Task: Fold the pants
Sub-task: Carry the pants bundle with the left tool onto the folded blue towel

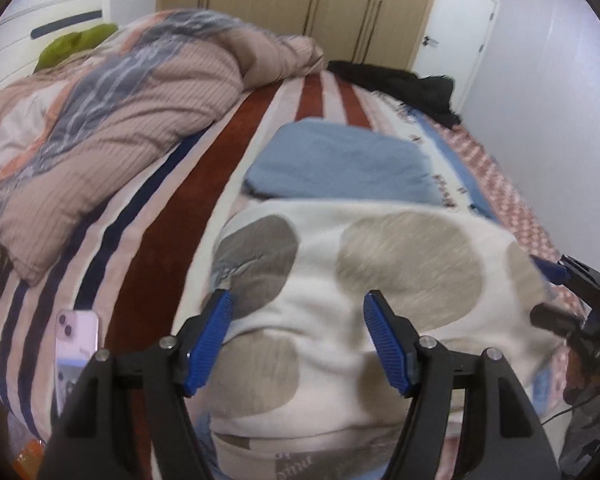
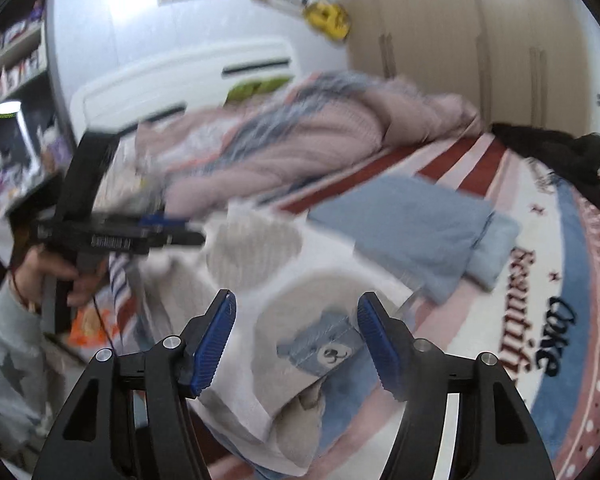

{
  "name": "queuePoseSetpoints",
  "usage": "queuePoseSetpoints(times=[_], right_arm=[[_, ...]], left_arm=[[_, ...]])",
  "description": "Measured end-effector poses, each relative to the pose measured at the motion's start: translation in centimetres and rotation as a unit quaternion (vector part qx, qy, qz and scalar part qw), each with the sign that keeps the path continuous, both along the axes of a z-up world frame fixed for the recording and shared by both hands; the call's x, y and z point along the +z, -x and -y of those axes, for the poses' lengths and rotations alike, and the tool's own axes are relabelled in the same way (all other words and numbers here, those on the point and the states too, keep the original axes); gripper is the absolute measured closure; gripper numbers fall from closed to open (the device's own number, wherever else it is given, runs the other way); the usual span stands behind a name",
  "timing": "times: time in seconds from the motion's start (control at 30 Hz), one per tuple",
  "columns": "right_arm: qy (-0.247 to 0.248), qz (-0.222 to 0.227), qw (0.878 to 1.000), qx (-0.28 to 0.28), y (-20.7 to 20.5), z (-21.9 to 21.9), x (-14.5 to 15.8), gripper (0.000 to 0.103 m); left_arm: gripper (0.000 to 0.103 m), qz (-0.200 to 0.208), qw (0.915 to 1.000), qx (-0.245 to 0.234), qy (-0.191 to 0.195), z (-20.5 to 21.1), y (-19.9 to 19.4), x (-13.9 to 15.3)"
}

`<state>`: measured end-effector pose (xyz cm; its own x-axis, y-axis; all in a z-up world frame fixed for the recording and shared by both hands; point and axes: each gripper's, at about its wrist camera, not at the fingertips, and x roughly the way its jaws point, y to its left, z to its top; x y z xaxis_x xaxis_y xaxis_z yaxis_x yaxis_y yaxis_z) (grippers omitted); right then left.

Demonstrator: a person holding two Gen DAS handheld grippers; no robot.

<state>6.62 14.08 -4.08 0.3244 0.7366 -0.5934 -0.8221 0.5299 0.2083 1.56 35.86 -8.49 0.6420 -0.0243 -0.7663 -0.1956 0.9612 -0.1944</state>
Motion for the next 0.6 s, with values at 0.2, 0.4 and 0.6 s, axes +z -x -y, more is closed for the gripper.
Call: queuePoseSetpoints(times=[0.2, 0.4, 0.6], right_arm=[[0.013, -0.097, 0.995, -0.005, -1.9, -0.9, -6.8, 0.039], [0.002, -0.093, 0.996, -0.008, -2.1, -0.1, -6.4, 0.039], [-0.016, -0.075, 0.997, -0.023, -1.9, 1.4, -4.9, 0.039]], left_arm=[[0.035, -0.022, 0.9977, 0.014, 0.062, -1.7, 0.1, -3.8], [0.035, -0.016, 0.9978, 0.017, 0.062, -1.1, 0.3, -2.9], [0.035, -0.013, 0.9997, 0.018, 0.009, 0.7, 0.9, -0.7]])
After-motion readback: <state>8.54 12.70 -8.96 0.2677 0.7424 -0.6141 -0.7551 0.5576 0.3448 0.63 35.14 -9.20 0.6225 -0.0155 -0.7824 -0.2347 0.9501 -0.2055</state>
